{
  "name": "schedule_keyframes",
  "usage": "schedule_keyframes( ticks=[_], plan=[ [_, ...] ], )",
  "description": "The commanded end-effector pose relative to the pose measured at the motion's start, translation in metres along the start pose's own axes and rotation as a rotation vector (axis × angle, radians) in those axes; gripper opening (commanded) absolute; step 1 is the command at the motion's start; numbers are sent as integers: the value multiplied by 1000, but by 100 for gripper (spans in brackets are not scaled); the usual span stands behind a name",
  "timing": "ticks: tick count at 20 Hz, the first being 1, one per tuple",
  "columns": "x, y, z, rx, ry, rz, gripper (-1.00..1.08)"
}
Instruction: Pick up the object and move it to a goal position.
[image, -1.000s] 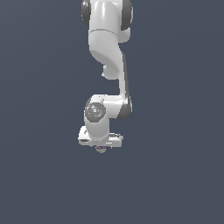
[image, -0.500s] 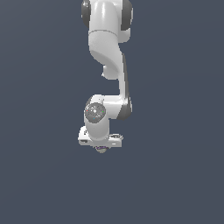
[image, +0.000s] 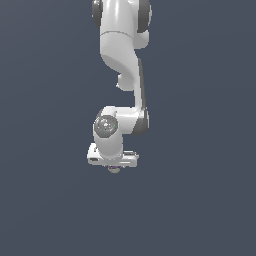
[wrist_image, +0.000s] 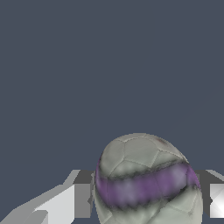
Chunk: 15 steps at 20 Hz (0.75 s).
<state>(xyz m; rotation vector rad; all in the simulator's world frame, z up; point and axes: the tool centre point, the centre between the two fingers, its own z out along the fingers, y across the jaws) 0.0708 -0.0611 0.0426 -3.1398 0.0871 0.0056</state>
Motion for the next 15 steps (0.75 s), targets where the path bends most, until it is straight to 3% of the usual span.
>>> schedule_keyframes(
  ticks=[1, 9, 15],
  plan=[
    [-2, 9, -9, 0, 3, 1, -100],
    [-15, 49, -47, 0, 3, 1, -100],
    [-17, 61, -58, 0, 3, 1, -100]
  ],
)
